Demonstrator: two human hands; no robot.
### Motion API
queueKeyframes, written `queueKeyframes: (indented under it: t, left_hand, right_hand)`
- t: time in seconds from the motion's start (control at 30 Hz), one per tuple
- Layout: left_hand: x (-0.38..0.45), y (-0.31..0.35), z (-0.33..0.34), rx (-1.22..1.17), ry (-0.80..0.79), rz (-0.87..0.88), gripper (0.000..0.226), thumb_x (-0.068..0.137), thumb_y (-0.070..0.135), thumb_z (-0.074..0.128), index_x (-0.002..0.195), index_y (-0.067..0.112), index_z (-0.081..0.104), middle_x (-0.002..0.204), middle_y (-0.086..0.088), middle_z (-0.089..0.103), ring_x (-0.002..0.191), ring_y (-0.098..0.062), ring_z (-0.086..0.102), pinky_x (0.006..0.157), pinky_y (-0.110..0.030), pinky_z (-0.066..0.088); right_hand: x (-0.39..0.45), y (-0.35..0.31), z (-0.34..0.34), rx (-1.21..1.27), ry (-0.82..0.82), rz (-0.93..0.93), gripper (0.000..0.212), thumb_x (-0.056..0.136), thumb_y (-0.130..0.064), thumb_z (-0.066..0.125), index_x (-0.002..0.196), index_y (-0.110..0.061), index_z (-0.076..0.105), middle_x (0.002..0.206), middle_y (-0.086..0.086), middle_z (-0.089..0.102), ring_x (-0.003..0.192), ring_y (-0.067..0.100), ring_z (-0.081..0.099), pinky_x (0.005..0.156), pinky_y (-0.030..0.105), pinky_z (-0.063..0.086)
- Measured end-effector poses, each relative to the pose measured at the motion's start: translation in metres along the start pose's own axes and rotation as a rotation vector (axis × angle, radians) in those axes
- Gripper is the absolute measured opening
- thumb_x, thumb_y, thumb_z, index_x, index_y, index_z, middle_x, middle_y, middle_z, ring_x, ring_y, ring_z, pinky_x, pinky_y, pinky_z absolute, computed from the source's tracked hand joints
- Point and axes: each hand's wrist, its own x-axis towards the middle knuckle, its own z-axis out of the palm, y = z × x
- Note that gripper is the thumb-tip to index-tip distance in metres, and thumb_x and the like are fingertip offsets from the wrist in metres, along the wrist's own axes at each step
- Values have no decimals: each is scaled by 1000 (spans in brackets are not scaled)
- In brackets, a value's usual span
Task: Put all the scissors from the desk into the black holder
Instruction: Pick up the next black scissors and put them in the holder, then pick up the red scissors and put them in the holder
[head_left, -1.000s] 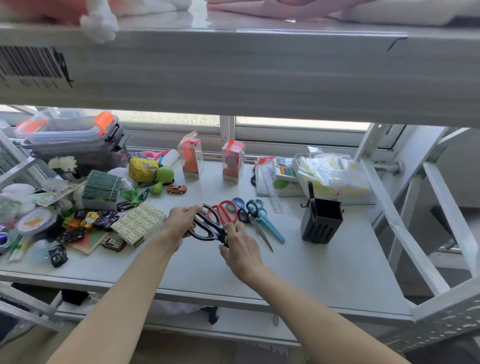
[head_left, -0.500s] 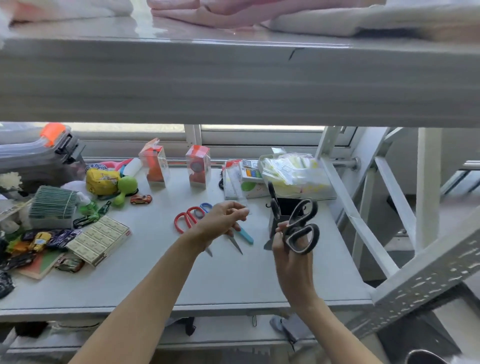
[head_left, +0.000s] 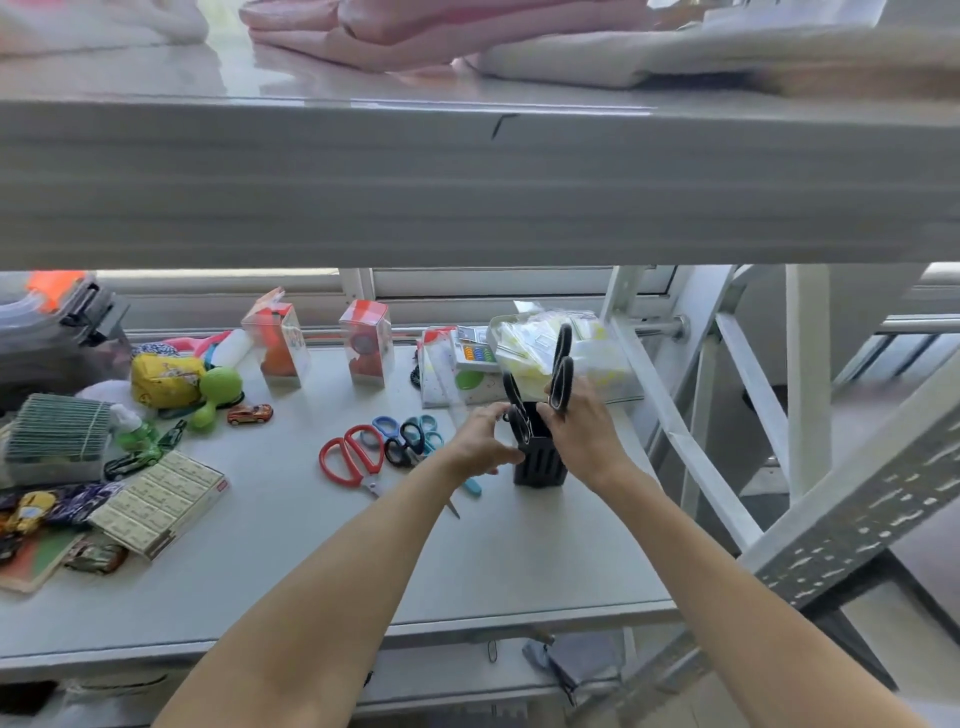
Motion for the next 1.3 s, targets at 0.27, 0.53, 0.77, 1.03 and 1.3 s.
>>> queueKeyframes:
  t: [0.27,0.53,0.77,1.03,1.3]
  left_hand:
    - [6,-7,5,-39,15,35,62,85,4,69,142,14,46,136,-10,56,116,-30,59,82,-38,59]
    - [10,-13,10,-35,49,71,55,84,8,70,136,11,52,130,-12,60,107,-26,60,77,-39,59]
    - [7,-26,-3,-6,61,141,78,83,0,68,151,19,36,136,-7,51,83,-23,59,79,-37,57]
    - [-13,-105,-78,74,749,-179,42,90,5,55,132,5,56,132,-19,53,120,-35,57,103,-38,44]
    - [-15,-141,-109,303,487,-456,52,98,23,44,149,14,42,151,-13,47,139,-36,38,112,-38,35]
  right_hand:
    - [8,0,11,-215,-219,44,26,94,-13,55,116,0,52,119,20,51,104,36,56,85,37,46]
    - [8,1,9,-229,-270,91,34,88,-5,50,121,-2,55,122,17,51,112,36,54,95,40,46]
    - [-22,7,9,53,269,12,26,90,3,47,111,-7,61,98,6,62,86,19,58,76,26,42]
    - [-98,-13,77,239,153,-21,8,98,-15,49,94,-21,53,79,-7,57,71,5,53,62,16,37]
    - [-55,-85,159,-14,-431,-112,42,96,-13,47,138,-11,44,135,10,47,119,31,52,99,40,43]
